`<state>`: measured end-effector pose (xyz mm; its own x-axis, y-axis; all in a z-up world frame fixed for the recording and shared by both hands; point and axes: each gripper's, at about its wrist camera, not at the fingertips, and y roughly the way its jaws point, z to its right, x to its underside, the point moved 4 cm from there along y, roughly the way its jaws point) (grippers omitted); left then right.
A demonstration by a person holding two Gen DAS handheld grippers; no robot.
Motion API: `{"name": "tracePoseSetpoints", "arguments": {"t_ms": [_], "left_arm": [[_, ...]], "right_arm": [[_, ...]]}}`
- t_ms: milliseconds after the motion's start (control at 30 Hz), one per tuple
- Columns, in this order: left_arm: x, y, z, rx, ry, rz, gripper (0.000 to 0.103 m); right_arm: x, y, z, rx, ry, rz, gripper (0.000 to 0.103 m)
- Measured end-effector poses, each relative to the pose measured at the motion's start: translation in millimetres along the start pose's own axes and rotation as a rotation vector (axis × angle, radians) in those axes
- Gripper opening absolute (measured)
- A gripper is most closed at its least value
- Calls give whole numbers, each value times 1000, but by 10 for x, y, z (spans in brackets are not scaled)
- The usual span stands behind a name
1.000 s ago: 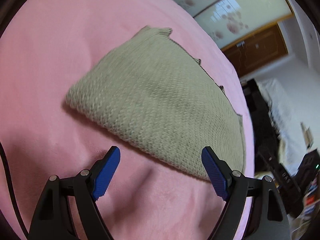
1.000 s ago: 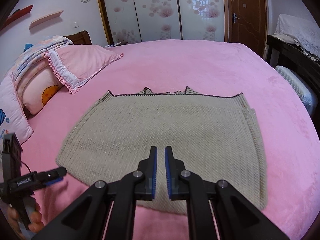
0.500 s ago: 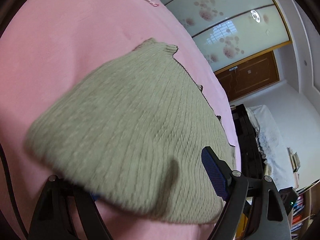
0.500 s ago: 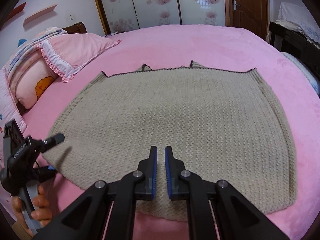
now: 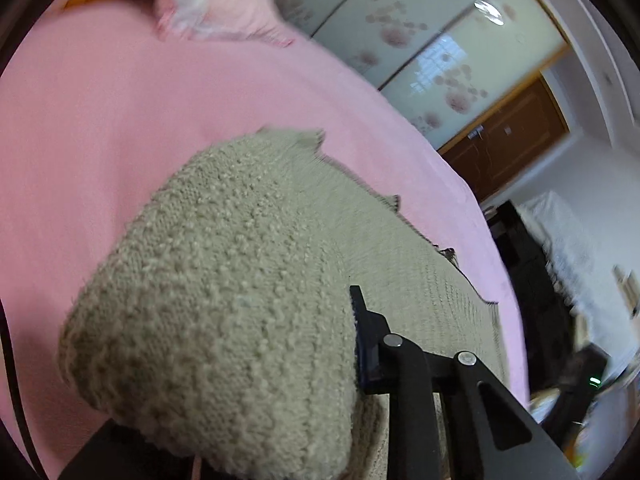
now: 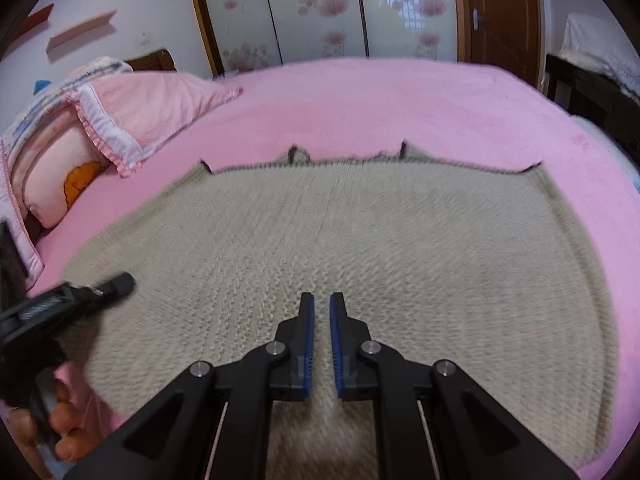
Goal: Fold large clothes
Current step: 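Grasp one side of the folded cardigan with the left gripper, then fold the held side over the rest with the left gripper and release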
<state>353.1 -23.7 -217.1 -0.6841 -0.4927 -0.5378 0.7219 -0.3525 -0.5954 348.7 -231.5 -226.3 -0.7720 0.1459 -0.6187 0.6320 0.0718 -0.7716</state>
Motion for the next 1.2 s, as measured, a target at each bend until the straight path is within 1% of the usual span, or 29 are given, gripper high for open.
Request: {"name": "tracePoseSetpoints", "arguments": {"t_ms": [67, 133, 167, 200, 300, 333, 367, 433, 500, 567, 633, 767, 833, 867, 933, 1000, 1067, 1133, 1200], "left_arm": [[-77, -81, 226, 7, 65, 31, 19], [-135, -143, 492, 14, 122, 51, 18], [-155, -161, 678, 15, 163, 64, 18], [-189, -196, 790, 20, 187, 69, 18], [-254, -177, 1278, 39, 269, 78, 17], [-235, -231, 1371, 48, 291, 78, 17], [-226, -199, 1570, 62, 317, 79, 16], [-168, -153, 1942, 90, 372, 72, 14], [-62, -69, 2267, 104, 426, 60, 14], [112, 33, 2529, 118, 475, 40, 14], [351, 207, 2789, 148, 524, 4, 14], [895, 610, 3048, 167, 610, -110, 14], [1214, 875, 3050, 132, 650, -190, 14], [1340, 937, 3006, 114, 667, -206, 14], [1552, 1052, 2903, 81, 699, -229, 14], [1618, 1056, 2834, 83, 722, -215, 14], [1635, 1018, 2851, 86, 754, -196, 14], [1622, 931, 2887, 108, 756, -174, 14], [1578, 754, 2998, 144, 768, -119, 14]], "right_arm": [[101, 188, -3, 3, -17, -54, 8], [148, 235, 19, -8, -14, -53, 8], [151, 228, 41, -20, -1, -52, 8], [144, 212, 71, -40, 20, -57, 8], [128, 117, 198, -113, 78, -69, 7], [131, 63, 255, -126, 93, -68, 7], [142, -30, 344, -127, 109, -58, 7], [173, -210, 521, -117, 125, -30, 7], [223, -431, 780, -100, 154, 4, 7], [295, -648, 1071, -80, 196, 33, 7], [368, -820, 1348, -43, 229, 53, 7], [559, -1045, 1808, 41, 286, 64, 7], [674, -1082, 1984, 66, 312, 56, 7], [744, -1086, 2071, 76, 331, 46, 7], [844, -1069, 2154, 58, 358, 35, 7], [902, -1046, 2163, 40, 370, 29, 5], [928, -1051, 2129, 39, 360, 29, 5], [938, -1046, 2141, 37, 356, 35, 5], [908, -1037, 2169, 27, 366, 42, 5]]}}
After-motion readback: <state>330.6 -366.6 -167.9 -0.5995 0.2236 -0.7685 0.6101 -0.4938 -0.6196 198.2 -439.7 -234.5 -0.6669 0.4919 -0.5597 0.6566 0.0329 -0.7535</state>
